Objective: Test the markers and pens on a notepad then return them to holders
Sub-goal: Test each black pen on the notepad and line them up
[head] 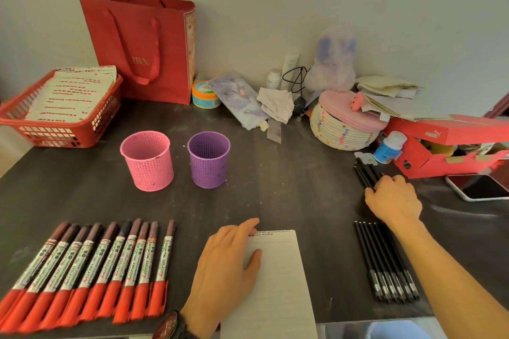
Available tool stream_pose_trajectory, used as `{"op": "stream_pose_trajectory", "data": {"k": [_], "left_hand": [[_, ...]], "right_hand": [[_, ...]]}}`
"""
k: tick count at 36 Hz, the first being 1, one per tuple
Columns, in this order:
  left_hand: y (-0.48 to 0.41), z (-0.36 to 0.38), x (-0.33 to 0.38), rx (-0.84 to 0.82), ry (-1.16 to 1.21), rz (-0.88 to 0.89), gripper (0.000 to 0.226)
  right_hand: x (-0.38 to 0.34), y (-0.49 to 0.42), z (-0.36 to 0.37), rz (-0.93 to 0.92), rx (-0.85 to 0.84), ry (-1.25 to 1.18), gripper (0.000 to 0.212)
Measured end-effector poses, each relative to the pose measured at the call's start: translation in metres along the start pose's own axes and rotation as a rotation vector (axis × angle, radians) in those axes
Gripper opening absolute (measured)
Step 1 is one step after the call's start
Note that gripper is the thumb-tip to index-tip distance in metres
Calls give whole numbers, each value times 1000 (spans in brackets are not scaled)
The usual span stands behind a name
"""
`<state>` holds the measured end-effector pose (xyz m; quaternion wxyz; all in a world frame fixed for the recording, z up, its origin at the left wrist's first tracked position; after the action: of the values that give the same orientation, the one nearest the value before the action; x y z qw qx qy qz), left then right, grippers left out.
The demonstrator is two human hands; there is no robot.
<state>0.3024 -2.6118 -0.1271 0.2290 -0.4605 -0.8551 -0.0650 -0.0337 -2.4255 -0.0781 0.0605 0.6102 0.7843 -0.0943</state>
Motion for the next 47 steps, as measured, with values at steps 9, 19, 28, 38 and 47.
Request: {"op": "stream_pose_trajectory", "data": {"k": [9,19,28,38,47], "left_hand": [[-1,0,0,32,3,17,52],[-1,3,-2,61,-22,29,51],[1,1,-1,62,-22,35,46],[7,-17,16,177,45,176,42],[9,-17,23,224,-58,299,25]], "right_hand": [[-6,0,-3,-47,5,147,38],[-19,10,-8,-127,88,187,29],[-63,84,-22,-171,-37,-880,5],[-97,204,28,-124,-478,-1586,22],[-97,214,28,-250,-484,-1585,12]]}}
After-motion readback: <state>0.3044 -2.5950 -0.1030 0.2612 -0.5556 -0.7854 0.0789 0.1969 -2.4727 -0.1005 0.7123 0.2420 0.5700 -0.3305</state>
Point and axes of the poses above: each hand's wrist, its own y-axis away from the middle knuckle, its own z-axis out of the palm, x = y × z, the point moved 5 cm from there along -y, towards the middle knuckle, and after that the axes turned 10 degrees about -y, right-handed, at the moved point
